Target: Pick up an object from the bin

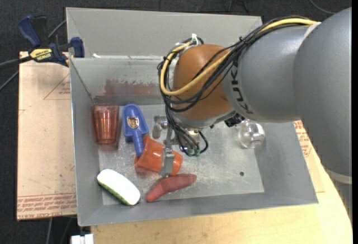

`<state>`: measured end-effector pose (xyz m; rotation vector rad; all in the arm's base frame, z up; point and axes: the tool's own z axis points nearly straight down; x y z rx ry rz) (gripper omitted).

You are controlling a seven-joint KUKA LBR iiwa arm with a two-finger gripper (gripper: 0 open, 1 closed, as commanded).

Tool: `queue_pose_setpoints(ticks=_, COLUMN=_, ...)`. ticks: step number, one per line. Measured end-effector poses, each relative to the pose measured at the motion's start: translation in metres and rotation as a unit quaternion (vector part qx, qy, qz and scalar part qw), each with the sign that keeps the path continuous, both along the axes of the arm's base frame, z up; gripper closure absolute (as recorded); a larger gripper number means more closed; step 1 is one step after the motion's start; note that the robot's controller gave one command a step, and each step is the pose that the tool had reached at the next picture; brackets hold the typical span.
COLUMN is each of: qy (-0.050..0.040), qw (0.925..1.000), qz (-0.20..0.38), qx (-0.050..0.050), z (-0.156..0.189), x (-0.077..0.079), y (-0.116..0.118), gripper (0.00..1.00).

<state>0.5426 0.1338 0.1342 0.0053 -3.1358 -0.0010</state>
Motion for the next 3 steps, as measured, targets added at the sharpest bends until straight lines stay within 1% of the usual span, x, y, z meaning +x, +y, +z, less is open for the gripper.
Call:
queue_pose_setpoints(ticks=1, qy=-0.0031, qw=1.0000, qz=-0.002, qx=0.000, z=0.005, x=0.002, y=-0.001, gripper=0.00)
queue_pose_setpoints(ticks=2, qy=-0.0014, qw=0.9981, qz=0.061, qx=0.001, z=-0.065, x=-0.003, y=-0.025, gripper=0.00)
queue_pose_setpoints(ticks=3, qy=-0.0048, qw=0.9770, qz=0.213, qx=0.002, z=-0.064, x=0.007, y=-0.016, gripper=1.00)
